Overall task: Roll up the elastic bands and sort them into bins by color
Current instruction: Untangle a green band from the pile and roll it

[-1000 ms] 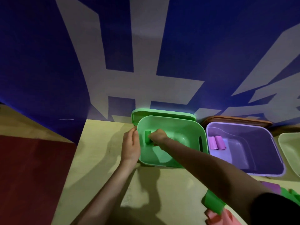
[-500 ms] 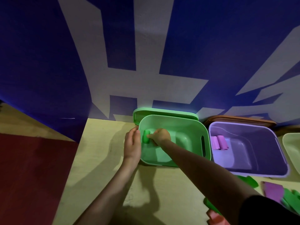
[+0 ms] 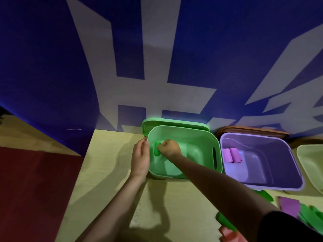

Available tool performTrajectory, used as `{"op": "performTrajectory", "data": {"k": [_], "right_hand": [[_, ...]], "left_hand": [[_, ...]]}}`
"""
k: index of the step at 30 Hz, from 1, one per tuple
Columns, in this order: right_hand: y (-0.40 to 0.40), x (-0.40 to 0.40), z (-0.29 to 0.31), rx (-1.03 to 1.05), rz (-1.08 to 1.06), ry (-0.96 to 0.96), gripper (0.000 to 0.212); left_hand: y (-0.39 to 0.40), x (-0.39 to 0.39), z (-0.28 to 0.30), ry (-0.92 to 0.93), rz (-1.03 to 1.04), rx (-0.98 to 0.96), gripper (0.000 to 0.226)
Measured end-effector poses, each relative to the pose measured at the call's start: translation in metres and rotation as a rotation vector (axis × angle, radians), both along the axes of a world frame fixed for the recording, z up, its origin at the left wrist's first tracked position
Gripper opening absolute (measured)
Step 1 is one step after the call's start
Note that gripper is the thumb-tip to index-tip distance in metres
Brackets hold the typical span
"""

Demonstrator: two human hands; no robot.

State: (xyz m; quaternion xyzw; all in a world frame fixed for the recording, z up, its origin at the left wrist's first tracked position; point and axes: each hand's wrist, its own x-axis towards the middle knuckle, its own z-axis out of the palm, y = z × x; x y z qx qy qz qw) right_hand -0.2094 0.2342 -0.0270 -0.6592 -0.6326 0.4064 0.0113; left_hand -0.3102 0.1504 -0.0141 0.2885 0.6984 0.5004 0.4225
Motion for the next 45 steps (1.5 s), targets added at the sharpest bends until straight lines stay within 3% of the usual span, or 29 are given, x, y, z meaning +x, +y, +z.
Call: {"op": "performTrajectory", "data": {"k": [11, 15, 20, 24, 27, 30, 33, 39, 45], "right_hand": [[0.003, 0.008, -0.002, -0.025, -0.028, 0.027, 0.024], [0.001, 0.020, 0.008, -0.053, -0.111, 0.156, 0.031], [-0.021, 0.055, 0.055, -0.009, -0.149, 0.375, 0.018], [-0.057, 0.101, 0.087, 0.132, -0.139, 0.480, 0.016], [-0.088, 0.139, 0.105, 0.199, -0.191, 0.557, 0.015], [-0.118, 0.182, 0.119, 0.240, -0.297, 0.627, 0.012], [-0.145, 0.235, 0.117, 0.243, -0.434, 0.636, 0.014], [-0.192, 0.333, 0.094, 0.147, -0.513, 0.469, 0.016], [-0.214, 0.381, 0.064, -0.088, -0.630, 0.443, 0.010]], "left_hand": [[-0.001, 0.000, 0.002, 0.038, -0.017, -0.012, 0.035], [-0.001, -0.002, 0.008, 0.114, -0.055, -0.041, 0.036], [-0.001, -0.006, 0.034, 0.007, -0.067, -0.139, 0.024], [-0.013, 0.004, 0.061, 0.221, -0.068, -0.177, 0.038], [-0.040, 0.037, 0.089, 0.443, -0.034, -0.071, 0.047], [-0.074, 0.081, 0.105, 0.532, -0.168, 0.092, 0.049], [-0.104, 0.122, 0.102, 0.500, -0.367, 0.128, 0.044], [-0.126, 0.193, 0.070, 0.435, -0.654, -0.084, 0.040], [-0.110, 0.247, 0.031, 0.385, -0.749, -0.268, 0.032]]}}
